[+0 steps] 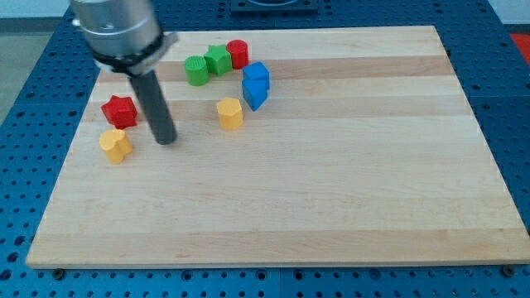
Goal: Place yellow hexagon in between red star and yellow heart
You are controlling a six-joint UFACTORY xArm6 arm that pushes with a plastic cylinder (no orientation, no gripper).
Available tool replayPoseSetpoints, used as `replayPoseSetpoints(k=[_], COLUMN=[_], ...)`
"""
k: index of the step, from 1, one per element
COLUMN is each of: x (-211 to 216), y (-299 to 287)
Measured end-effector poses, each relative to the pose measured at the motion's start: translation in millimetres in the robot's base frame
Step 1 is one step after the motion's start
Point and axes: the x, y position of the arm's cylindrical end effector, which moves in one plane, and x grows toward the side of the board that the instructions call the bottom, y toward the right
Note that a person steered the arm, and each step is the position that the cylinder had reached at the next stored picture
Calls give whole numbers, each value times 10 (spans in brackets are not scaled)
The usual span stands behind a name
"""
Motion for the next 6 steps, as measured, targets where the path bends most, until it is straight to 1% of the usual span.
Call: replayPoseSetpoints(k=[1, 2, 3, 4, 5, 6], x=[52, -122, -544, -636, -596, -430], y=[758, 1565, 1713, 1507, 933, 319])
